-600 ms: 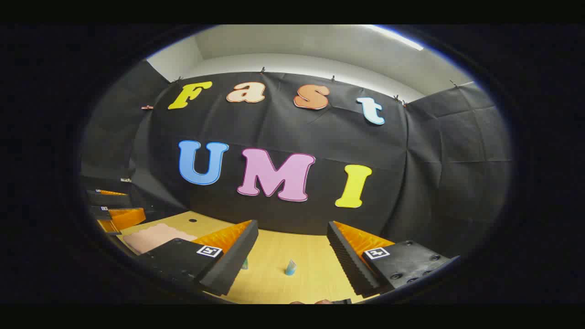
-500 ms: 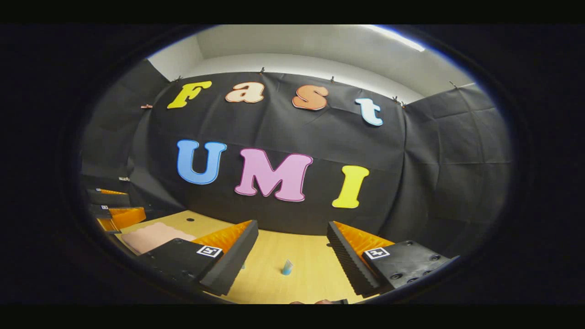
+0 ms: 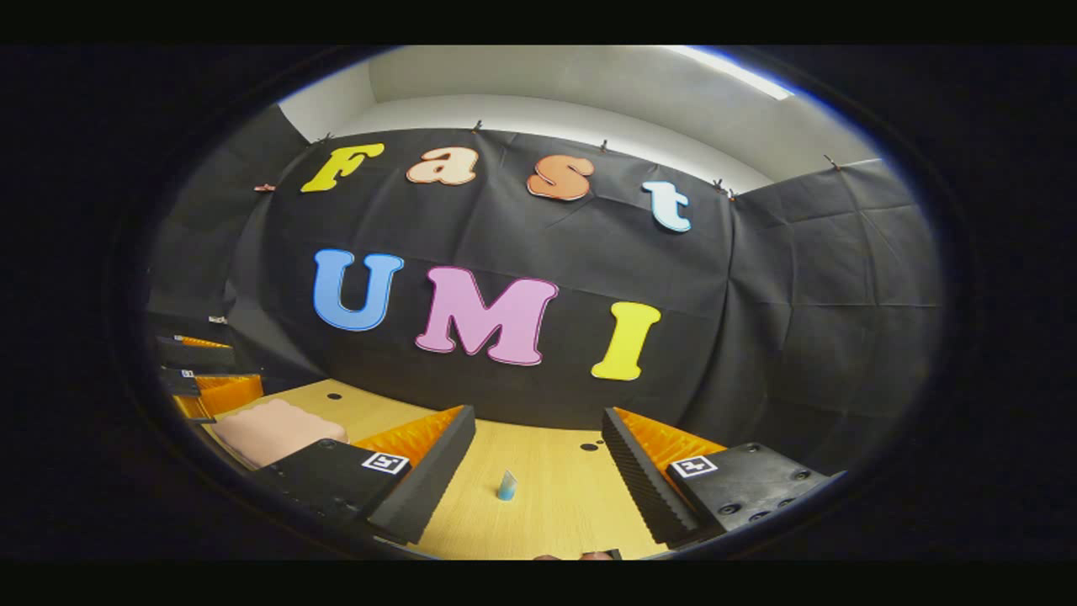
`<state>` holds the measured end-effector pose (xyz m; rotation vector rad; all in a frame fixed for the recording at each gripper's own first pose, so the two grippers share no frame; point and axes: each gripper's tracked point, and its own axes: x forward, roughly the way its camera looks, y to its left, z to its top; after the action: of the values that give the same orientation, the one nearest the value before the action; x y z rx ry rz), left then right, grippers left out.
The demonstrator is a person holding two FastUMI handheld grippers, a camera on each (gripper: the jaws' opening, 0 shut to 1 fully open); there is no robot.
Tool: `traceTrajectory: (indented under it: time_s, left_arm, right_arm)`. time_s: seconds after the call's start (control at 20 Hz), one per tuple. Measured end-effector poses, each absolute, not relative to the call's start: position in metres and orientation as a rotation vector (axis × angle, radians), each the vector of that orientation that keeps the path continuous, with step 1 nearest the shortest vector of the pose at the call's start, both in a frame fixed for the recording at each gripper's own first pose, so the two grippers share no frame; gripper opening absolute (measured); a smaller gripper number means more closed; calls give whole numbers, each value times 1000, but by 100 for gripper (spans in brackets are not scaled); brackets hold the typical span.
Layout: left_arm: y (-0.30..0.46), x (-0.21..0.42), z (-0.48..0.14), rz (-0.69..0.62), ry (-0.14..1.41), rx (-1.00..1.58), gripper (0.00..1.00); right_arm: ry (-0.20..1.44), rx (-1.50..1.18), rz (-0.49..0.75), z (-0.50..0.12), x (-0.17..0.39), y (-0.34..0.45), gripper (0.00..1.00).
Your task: First open the suitcase, pack the skin care products into it, and then close the suitcase.
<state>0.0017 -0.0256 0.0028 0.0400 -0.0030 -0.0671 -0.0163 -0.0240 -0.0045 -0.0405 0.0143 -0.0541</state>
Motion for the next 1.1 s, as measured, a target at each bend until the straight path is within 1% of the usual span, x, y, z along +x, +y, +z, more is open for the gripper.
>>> traceTrajectory:
  time_s: [0.3, 0.65, 1.1]
  left_arm:
    - [-26, -2, 10, -60, -19, 39, 97]
    - [-26, -9, -1, -61, -2, 56, 98]
    - [-40, -9, -21, -106, 26, 101, 97]
  right_arm:
    - [20, -26, -52, -8, -21, -21, 96]
    - [15, -44, -27, -8, -19, -7, 96]
    - [18, -53, -9, -11, -17, 5, 96]
